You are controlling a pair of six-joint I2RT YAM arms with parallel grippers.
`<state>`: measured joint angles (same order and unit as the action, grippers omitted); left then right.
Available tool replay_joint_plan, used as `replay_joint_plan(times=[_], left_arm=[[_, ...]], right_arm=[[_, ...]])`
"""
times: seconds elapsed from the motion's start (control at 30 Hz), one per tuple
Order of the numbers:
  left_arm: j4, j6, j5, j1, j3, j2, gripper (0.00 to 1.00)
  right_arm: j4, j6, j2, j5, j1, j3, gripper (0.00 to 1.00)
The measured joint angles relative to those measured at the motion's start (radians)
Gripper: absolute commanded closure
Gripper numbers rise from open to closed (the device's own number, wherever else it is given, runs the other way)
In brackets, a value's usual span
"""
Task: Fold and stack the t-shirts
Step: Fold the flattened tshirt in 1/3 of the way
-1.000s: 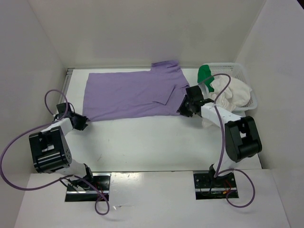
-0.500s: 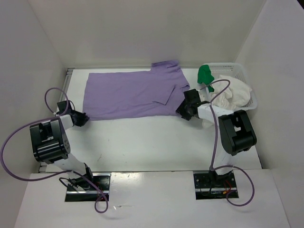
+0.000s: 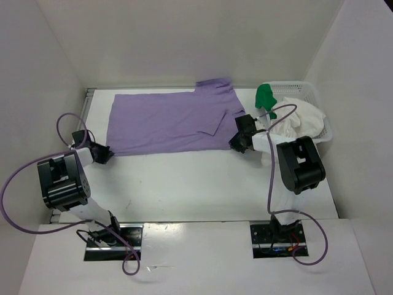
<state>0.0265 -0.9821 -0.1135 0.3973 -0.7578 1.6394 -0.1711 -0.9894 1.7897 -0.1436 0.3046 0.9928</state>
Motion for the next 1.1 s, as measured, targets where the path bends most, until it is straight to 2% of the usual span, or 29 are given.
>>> replay_joint_plan(times=[0.1, 0.33, 0.4, 0.43, 0.47, 0.5, 0.53, 0.57, 0.63, 0.7, 0.8, 0.83, 0.87, 0.93, 0.97, 1.0, 1.03, 1.1], left_arm=[[-0.029, 0.032, -0.006, 0.025, 0.0, -0.014, 1.0], [-0.171, 0.092, -0.018, 0.103, 0.072, -0.13, 1.0], [-0.216, 0.113, -0.018, 0.13, 0.104, -0.18, 0.87], [-0.239, 0.121, -0.016, 0.139, 0.12, -0.207, 0.64], [-0.26, 0.127, -0.014, 0.144, 0.135, -0.232, 0.56], [-0.27, 0.129, -0.015, 0.147, 0.15, -0.261, 0.49], [-0.282, 0.142, -0.009, 0.148, 0.161, -0.292, 0.42], [-0.294, 0.147, -0.003, 0.149, 0.168, -0.316, 0.29], [-0.32, 0.153, 0.005, 0.153, 0.174, -0.351, 0.18], [-0.338, 0.152, 0.003, 0.153, 0.17, -0.36, 0.08], [-0.384, 0.163, -0.009, 0.143, 0.135, -0.36, 0.05], [-0.394, 0.163, -0.01, 0.133, 0.115, -0.36, 0.08], [-0.396, 0.163, -0.012, 0.119, 0.093, -0.36, 0.18], [-0.383, 0.162, -0.01, 0.061, 0.043, -0.36, 0.55], [-0.363, 0.161, -0.006, 0.019, 0.024, -0.36, 0.82], [-0.338, 0.16, -0.001, -0.026, 0.01, -0.36, 0.91], [-0.311, 0.163, 0.008, -0.082, 0.0, -0.36, 0.97], [-0.272, 0.167, 0.037, -0.197, -0.008, -0.361, 1.0]], right_arm=[[-0.006, -0.002, -0.01, 0.002, 0.0, -0.009, 1.0], [-0.068, -0.009, -0.215, 0.039, 0.001, -0.177, 1.0], [-0.095, -0.011, -0.29, 0.053, 0.001, -0.229, 1.0], [-0.111, -0.013, -0.33, 0.062, 0.001, -0.255, 0.95], [-0.13, -0.014, -0.368, 0.068, 0.001, -0.278, 0.91], [-0.148, -0.014, -0.409, 0.072, 0.001, -0.299, 0.85], [-0.167, -0.015, -0.444, 0.071, 0.0, -0.318, 0.73], [-0.185, -0.017, -0.476, 0.07, 0.0, -0.333, 0.67], [-0.222, -0.011, -0.539, 0.072, 0.0, -0.361, 0.56], [-0.258, -0.002, -0.578, 0.079, 0.0, -0.369, 0.53], [-0.287, 0.021, -0.598, 0.099, 0.0, -0.358, 0.5], [-0.298, 0.037, -0.593, 0.107, 0.0, -0.343, 0.5], [-0.302, 0.047, -0.587, 0.111, 0.0, -0.329, 0.54], [-0.315, 0.078, -0.548, 0.124, 0.0, -0.275, 0.73], [-0.313, 0.098, -0.518, 0.13, 0.002, -0.24, 0.84], [-0.301, 0.118, -0.481, 0.141, 0.006, -0.205, 1.0], [-0.282, 0.136, -0.443, 0.154, 0.013, -0.173, 1.0], [-0.231, 0.156, -0.359, 0.187, 0.035, -0.125, 1.0]])
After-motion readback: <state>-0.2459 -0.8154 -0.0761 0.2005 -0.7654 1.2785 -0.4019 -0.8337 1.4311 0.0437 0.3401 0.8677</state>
